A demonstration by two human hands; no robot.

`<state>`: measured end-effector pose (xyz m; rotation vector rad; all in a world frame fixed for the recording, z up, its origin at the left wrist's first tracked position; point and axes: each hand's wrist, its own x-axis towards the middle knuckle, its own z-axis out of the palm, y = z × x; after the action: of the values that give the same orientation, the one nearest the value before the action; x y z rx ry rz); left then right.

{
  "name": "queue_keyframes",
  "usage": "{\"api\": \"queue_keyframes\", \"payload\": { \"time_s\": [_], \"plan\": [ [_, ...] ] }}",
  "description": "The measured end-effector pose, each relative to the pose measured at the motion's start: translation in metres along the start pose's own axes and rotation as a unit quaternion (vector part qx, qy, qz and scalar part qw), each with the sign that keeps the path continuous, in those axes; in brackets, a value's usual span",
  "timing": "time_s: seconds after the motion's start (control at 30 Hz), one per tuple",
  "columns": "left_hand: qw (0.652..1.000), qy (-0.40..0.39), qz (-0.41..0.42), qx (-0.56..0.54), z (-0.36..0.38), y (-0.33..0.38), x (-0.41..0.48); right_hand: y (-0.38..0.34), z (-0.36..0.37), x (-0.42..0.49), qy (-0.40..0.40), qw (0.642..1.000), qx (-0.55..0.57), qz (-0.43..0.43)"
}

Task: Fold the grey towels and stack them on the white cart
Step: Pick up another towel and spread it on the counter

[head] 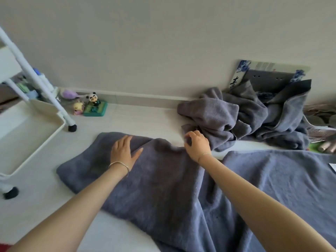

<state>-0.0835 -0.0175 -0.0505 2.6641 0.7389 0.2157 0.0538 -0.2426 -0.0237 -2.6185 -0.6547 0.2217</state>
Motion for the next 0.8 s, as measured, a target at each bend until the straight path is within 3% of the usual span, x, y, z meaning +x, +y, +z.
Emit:
{"api": "queue_keyframes", "payload": {
  "time_s": [0.17, 0.37, 0.5, 0.6, 0.67, 0.8],
  "plan": [
    [0.992, -0.047, -0.103, 0.064, -0.028, -0.069, -0.001, -0.065, 0.035, 0.018, -0.070, 0.994, 0.076, -0.029],
    [0.973, -0.091, -0.178, 0.112, -0.040, -0.127, -0.004, -0.109, 0.067, 0.041, -0.110, 0.992, -0.032, 0.055],
    [0.972, -0.067, -0.179, 0.137, -0.051, -0.141, -0.004, -0.117, 0.075, 0.052, -0.119, 0.984, -0.055, 0.119],
    [0.965, -0.100, -0.175, 0.168, -0.062, -0.160, -0.004, -0.128, 0.077, 0.059, -0.166, 0.978, -0.046, 0.116],
    [0.968, -0.137, -0.159, 0.136, -0.070, -0.173, -0.008, -0.139, 0.079, 0.062, -0.197, 0.973, -0.020, 0.115],
    [0.977, -0.191, -0.057, -0.080, -0.085, -0.175, -0.018, -0.153, 0.081, 0.060, -0.256, 0.952, 0.146, 0.085]
  ]
}}
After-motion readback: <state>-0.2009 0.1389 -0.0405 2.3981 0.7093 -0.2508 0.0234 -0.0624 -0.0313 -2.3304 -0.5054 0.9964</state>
